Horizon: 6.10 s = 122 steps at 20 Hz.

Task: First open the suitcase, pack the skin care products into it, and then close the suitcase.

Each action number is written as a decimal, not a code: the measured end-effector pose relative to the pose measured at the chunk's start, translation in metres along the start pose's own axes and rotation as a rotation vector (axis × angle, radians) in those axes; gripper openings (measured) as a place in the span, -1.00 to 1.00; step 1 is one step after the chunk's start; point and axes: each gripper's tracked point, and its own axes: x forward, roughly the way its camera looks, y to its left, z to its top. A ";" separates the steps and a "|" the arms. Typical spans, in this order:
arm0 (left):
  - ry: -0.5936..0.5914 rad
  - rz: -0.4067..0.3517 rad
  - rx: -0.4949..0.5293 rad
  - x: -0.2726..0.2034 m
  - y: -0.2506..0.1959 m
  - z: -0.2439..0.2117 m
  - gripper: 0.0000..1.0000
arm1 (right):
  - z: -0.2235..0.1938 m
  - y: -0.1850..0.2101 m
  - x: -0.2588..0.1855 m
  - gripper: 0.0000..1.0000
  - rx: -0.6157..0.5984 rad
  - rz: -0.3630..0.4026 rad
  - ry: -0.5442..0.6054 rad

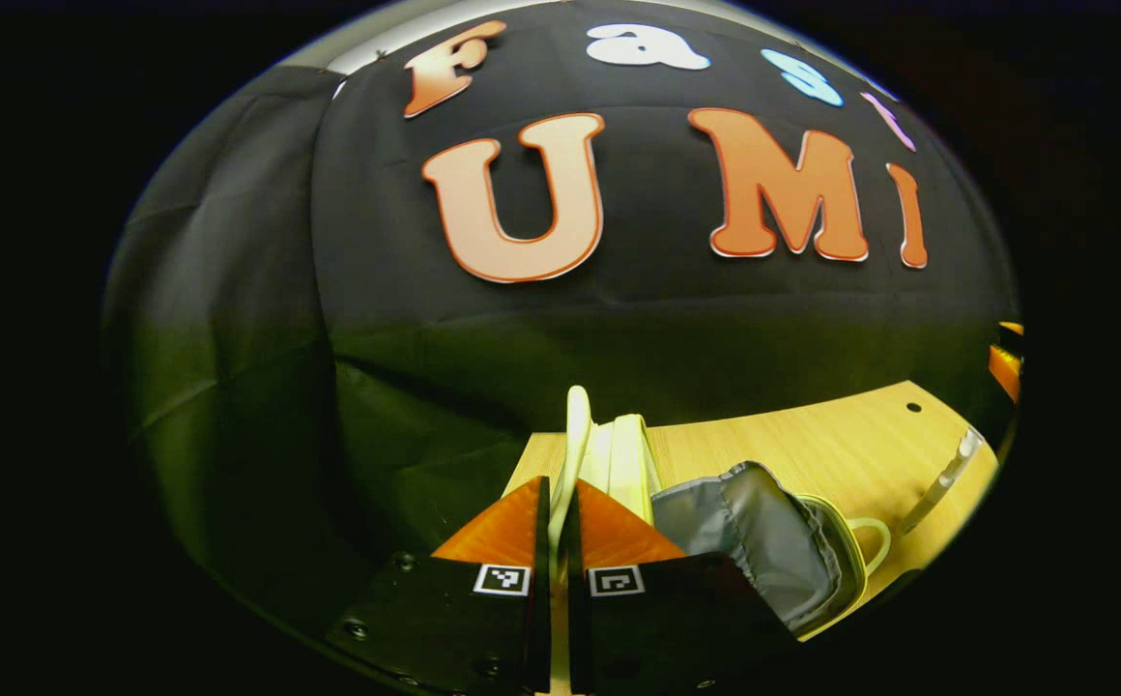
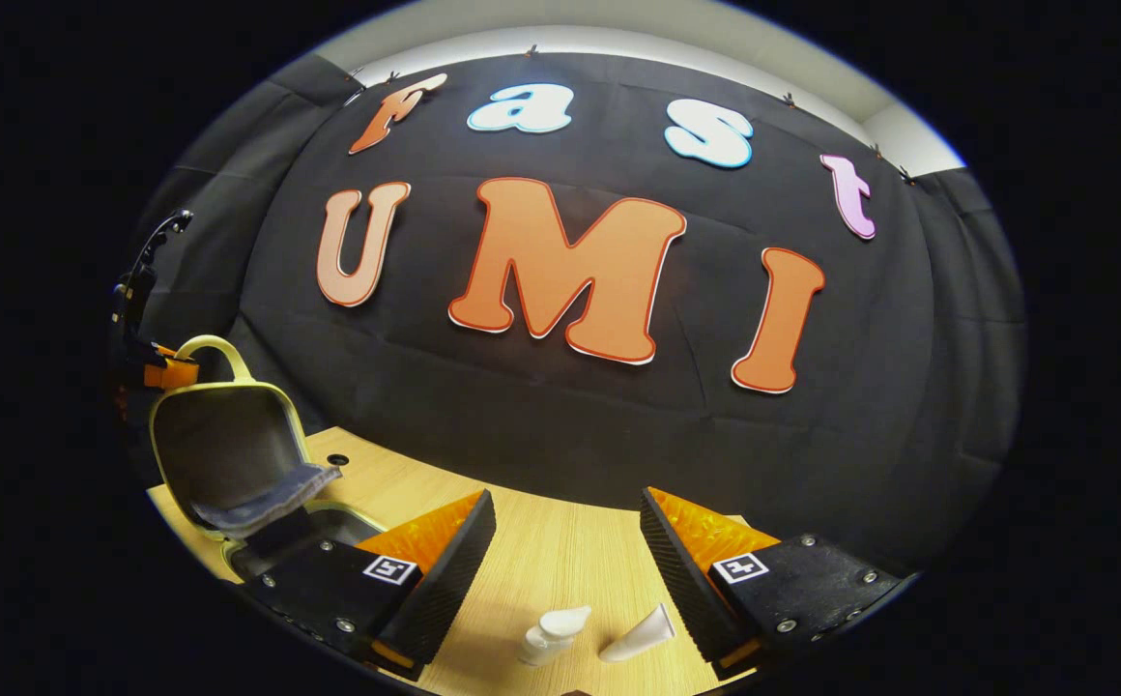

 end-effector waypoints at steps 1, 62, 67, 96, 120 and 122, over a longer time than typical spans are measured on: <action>0.013 0.010 -0.018 0.004 0.013 -0.005 -0.84 | 0.000 0.003 0.000 0.91 0.000 -0.002 0.004; -0.054 -0.601 0.195 -0.062 -0.514 -0.162 0.98 | -0.250 -0.091 0.005 0.92 -0.018 0.158 0.274; 0.022 -0.644 0.196 -0.046 -0.545 -0.194 0.99 | -0.269 -0.091 0.013 0.93 -0.002 0.167 0.298; 0.045 -0.508 0.085 -0.034 -0.478 -0.118 0.14 | -0.256 -0.063 0.047 -0.22 0.132 0.180 0.328; -0.038 -0.252 0.053 -0.055 -0.223 0.021 0.14 | -0.022 0.071 0.034 -0.24 0.093 0.384 0.082; -0.045 -0.243 0.055 -0.052 -0.207 0.025 0.12 | -0.010 0.088 0.034 -0.23 0.094 0.403 0.074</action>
